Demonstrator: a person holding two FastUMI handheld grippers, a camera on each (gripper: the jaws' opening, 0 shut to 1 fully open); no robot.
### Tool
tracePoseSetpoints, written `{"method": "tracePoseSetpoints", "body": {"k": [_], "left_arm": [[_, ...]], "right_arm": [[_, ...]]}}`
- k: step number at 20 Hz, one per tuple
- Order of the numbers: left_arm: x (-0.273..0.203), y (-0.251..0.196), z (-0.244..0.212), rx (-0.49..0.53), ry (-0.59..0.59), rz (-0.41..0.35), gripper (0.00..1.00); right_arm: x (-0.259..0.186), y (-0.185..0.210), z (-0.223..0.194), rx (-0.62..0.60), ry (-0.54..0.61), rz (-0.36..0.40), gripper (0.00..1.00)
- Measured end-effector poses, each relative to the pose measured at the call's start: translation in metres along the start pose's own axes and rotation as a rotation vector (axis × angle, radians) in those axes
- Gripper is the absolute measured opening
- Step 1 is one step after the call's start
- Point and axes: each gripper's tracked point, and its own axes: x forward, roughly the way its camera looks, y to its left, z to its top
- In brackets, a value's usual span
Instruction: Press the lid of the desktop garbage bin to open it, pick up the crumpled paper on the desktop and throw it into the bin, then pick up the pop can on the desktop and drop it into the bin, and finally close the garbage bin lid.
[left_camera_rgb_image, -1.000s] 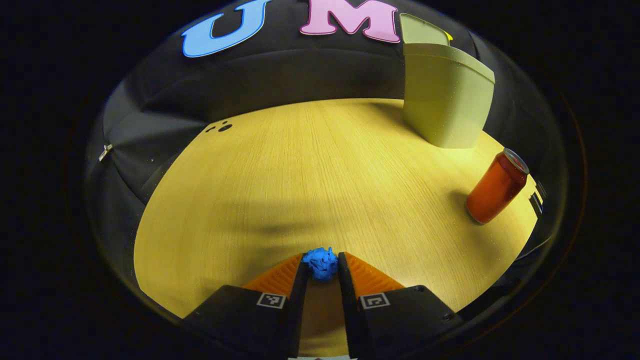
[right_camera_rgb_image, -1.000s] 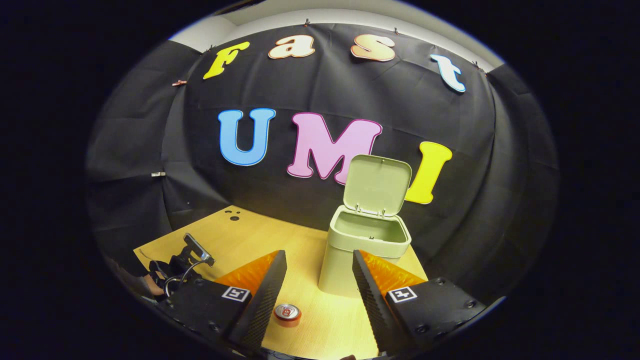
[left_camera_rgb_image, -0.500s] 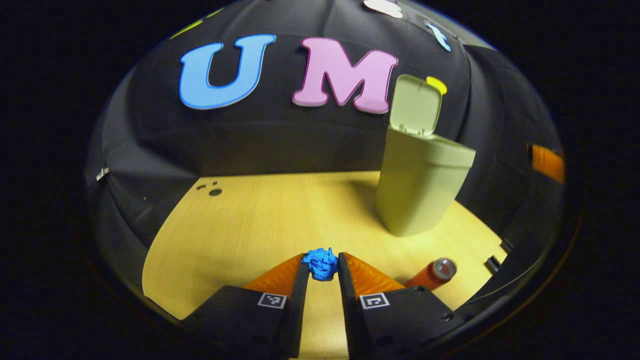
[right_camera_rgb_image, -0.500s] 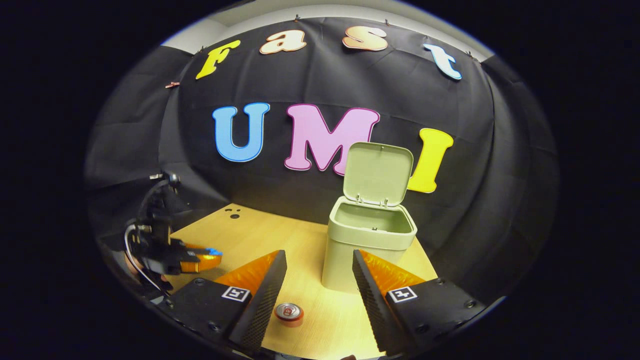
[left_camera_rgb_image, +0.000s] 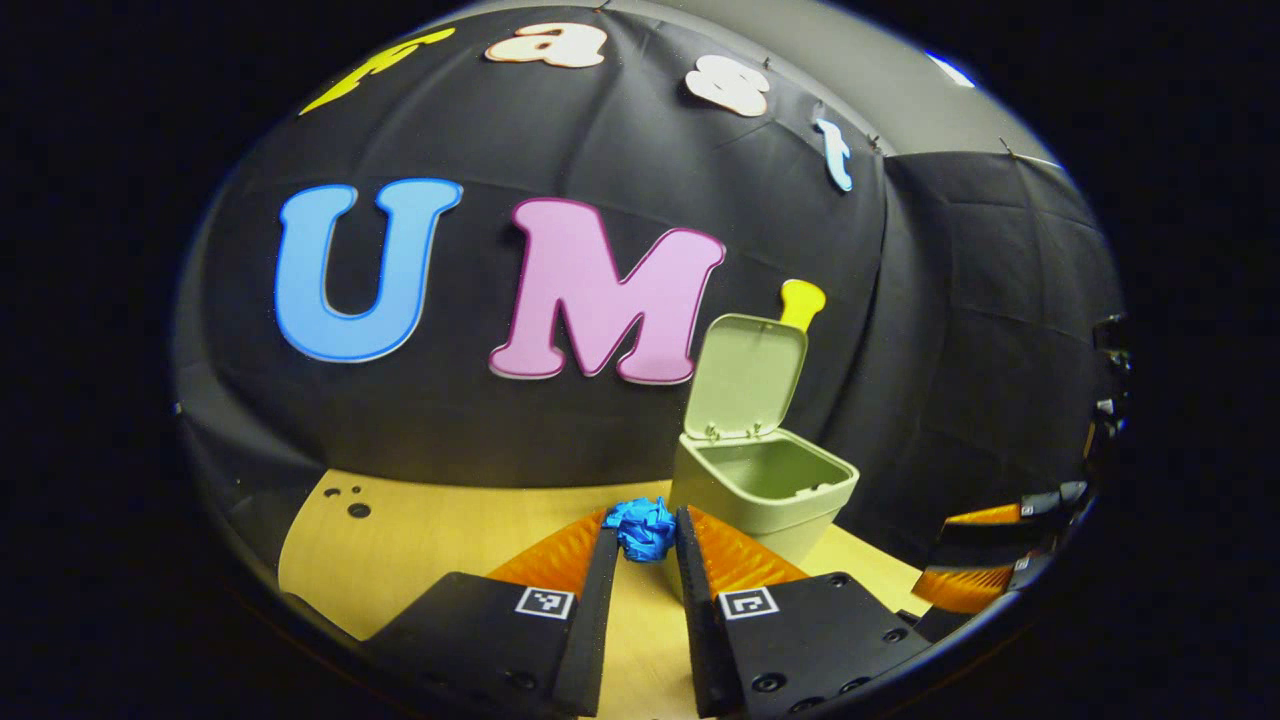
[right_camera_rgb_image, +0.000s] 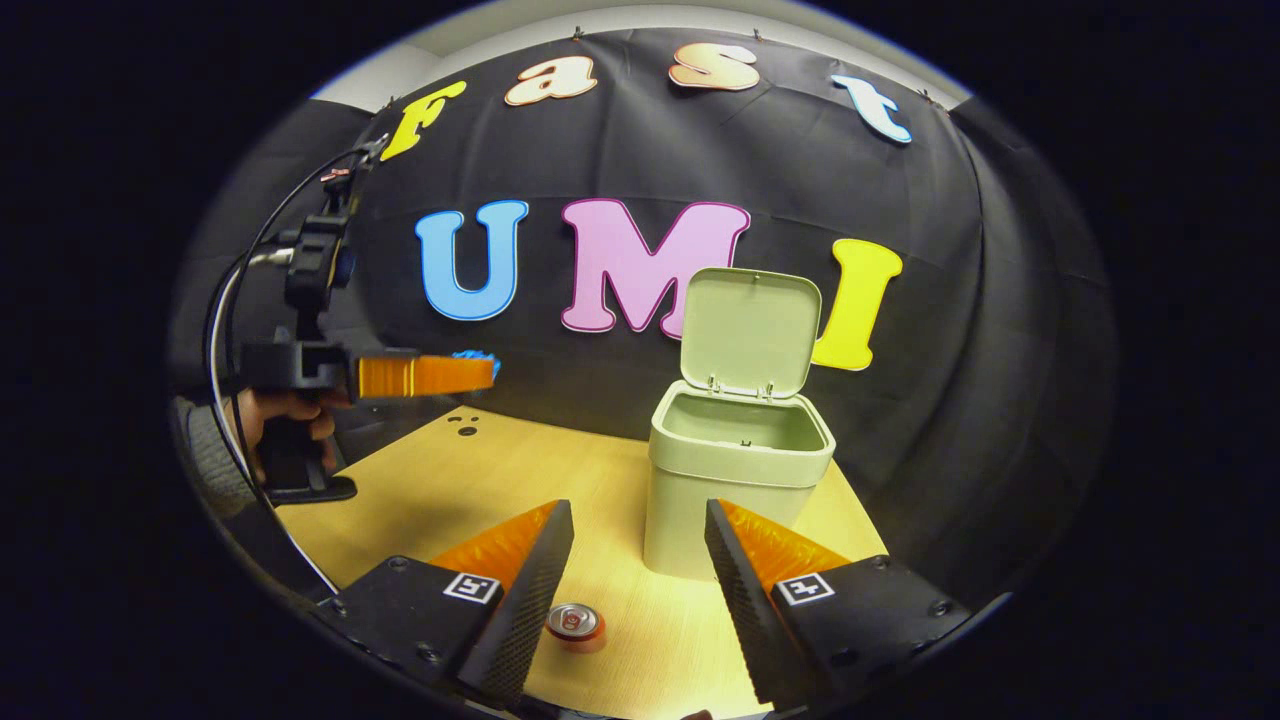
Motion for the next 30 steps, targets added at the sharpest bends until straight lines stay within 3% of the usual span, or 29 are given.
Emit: {"method": "tracePoseSetpoints", "body": {"k": [6,9,11,20,25,28,29,30], "left_arm": [[0.063,-0.057,0.033,0.055,-0.041,-0.159,0.39],[0.094,-0.076,0.031,0.091,-0.035,-0.209,0.42],[0.116,-0.09,0.022,0.11,-0.01,-0.24,0.39],[0.182,-0.117,-0.027,0.138,0.116,-0.255,0.39],[0.199,-0.115,-0.043,0.155,0.155,-0.213,0.51],[0.196,-0.114,-0.045,0.137,0.156,-0.216,0.7],[0.193,-0.114,-0.043,0.13,0.152,-0.217,0.68],[0.189,-0.111,-0.042,0.125,0.148,-0.211,0.77]], "right_arm": [[-0.003,-0.015,-0.006,0.009,0.008,-0.019,0.84],[-0.005,-0.027,-0.009,0.01,0.016,-0.043,0.85],[-0.005,-0.034,-0.012,0.018,0.022,-0.053,0.85],[0.003,-0.071,-0.03,0.074,0.061,-0.081,0.84],[0.01,-0.086,-0.033,0.084,0.073,-0.078,0.85],[0.013,-0.088,-0.034,0.09,0.078,-0.071,0.86],[0.012,-0.086,-0.036,0.09,0.083,-0.068,0.87],[0.012,-0.084,-0.036,0.091,0.086,-0.063,0.89]]}}
